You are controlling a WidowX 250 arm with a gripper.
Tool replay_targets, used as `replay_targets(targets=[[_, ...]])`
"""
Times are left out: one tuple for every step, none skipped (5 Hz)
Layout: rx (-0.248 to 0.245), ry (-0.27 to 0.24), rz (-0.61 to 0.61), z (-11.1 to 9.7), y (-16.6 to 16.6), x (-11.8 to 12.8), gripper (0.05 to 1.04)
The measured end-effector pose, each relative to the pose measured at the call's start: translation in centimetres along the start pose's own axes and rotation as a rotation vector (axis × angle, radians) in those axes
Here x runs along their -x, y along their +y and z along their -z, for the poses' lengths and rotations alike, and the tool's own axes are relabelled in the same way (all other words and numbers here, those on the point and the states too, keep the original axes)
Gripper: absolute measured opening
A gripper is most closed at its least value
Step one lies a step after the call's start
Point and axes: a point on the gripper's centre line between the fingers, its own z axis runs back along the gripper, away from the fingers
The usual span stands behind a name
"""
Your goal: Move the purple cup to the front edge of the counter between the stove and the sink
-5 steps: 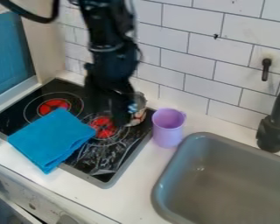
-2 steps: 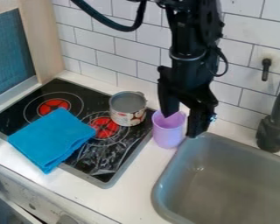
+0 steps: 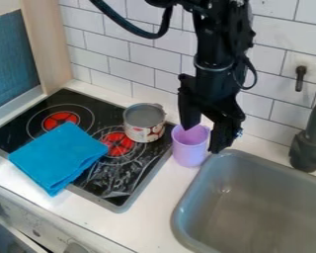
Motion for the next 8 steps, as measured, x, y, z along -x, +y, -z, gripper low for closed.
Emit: replay_targets(targets=[[0.001, 0.017, -0.006, 1.0, 0.6, 0.1, 1.001], [0.008, 0.025, -0.018, 2.0, 1.3, -0.3, 1.001], [0.022, 0.035, -0.024, 3.1, 1.1, -0.5, 1.001], [0.036, 0.009, -0.028, 3.4, 0.9, -1.0, 1.001], [0.063, 0.016, -0.024, 4.5, 0.5, -1.2, 1.001], [0.085, 0.001, -0.041, 5.2, 1.2, -1.4, 0.924], [0.090, 0.002, -0.059, 5.4, 2.0, -1.2, 0.687], [0.092, -0.009, -0.069, 5.4, 1.9, -1.4, 0.418]])
